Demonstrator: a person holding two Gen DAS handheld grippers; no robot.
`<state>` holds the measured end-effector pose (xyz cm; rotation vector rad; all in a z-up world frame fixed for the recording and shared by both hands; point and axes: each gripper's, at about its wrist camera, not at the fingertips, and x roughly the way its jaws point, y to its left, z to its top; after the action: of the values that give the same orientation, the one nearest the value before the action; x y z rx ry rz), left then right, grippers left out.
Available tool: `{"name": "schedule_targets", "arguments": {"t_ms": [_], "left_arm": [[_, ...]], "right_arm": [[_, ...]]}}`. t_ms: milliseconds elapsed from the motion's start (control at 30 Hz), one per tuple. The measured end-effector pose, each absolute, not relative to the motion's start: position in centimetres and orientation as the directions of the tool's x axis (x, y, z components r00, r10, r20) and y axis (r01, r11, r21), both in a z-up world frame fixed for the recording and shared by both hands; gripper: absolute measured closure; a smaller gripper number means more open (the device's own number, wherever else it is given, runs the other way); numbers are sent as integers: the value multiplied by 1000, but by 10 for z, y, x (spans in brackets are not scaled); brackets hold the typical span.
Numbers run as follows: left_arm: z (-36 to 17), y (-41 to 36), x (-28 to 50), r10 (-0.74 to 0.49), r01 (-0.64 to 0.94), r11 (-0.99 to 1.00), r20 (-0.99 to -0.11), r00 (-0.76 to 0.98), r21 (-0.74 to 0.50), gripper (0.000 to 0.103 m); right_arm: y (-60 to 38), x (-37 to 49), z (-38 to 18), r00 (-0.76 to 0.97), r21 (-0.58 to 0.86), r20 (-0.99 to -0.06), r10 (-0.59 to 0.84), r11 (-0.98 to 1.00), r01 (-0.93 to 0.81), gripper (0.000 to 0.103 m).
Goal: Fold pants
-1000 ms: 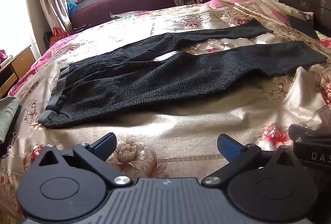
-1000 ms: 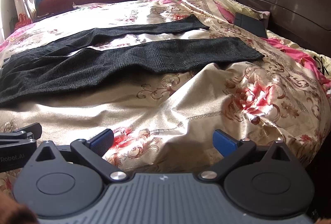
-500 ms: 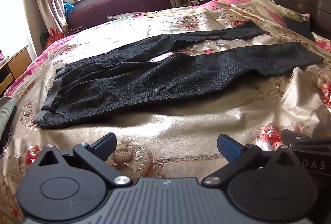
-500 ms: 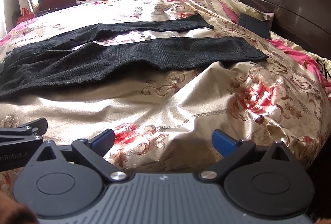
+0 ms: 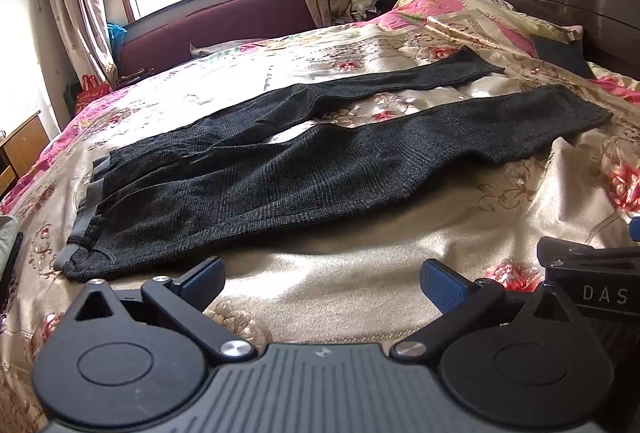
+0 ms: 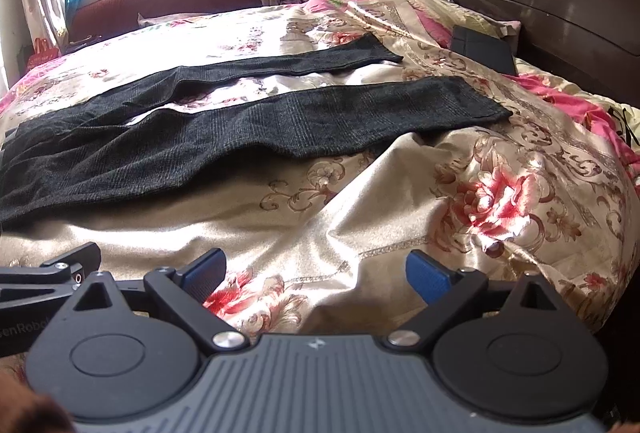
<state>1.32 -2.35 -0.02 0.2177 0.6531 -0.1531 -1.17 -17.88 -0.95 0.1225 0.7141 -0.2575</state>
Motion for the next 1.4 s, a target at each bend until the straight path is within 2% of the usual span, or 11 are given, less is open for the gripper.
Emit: {"name": "schedule_targets", "arguments": {"t_ms": [400, 500, 667, 800, 900, 967, 1000, 1100, 1267, 1300, 1400], "left_arm": [[9, -92, 82, -175, 322, 935, -591, 787, 152, 0], [5, -118, 109, -210, 364, 919, -596, 775, 149, 0], [-4, -154, 155, -275, 413, 905, -599, 752, 104, 0], [-17, -178, 182, -317, 445, 893, -609, 727, 67, 0], [-29, -197, 194, -347, 485, 872, -624, 700, 59, 0], [-32, -206, 198, -363, 507, 860, -624, 692, 62, 0], [-33, -209, 199, -368, 516, 854, -624, 689, 66, 0], [-31, -214, 203, -389, 541, 838, -618, 683, 69, 0], [-28, -218, 208, -401, 558, 826, -613, 681, 80, 0], [-27, -217, 208, -403, 559, 825, -610, 682, 81, 0], [-25, -214, 202, -408, 565, 820, -593, 694, 97, 0]], "right_arm": [[-259, 46, 2, 737, 90, -646, -200, 939, 333, 12], [-303, 71, 5, 729, 97, -637, -252, 911, 401, 13], [-374, 117, -5, 683, 76, -650, -333, 866, 495, 22], [-418, 137, -30, 617, 126, -715, -328, 808, 575, 35], [-435, 140, -42, 622, 182, -722, -305, 782, 596, 39], [-442, 141, -41, 629, 217, -718, -299, 763, 609, 49], [-446, 138, -41, 634, 247, -717, -290, 745, 620, 58], [-460, 127, -43, 670, 371, -704, -236, 682, 630, 70], [-477, 136, -52, 724, 522, -668, -174, 583, 622, 72], [-478, 138, -54, 729, 530, -661, -176, 578, 620, 76], [-484, 145, -57, 721, 531, -669, -179, 563, 633, 99]]}}
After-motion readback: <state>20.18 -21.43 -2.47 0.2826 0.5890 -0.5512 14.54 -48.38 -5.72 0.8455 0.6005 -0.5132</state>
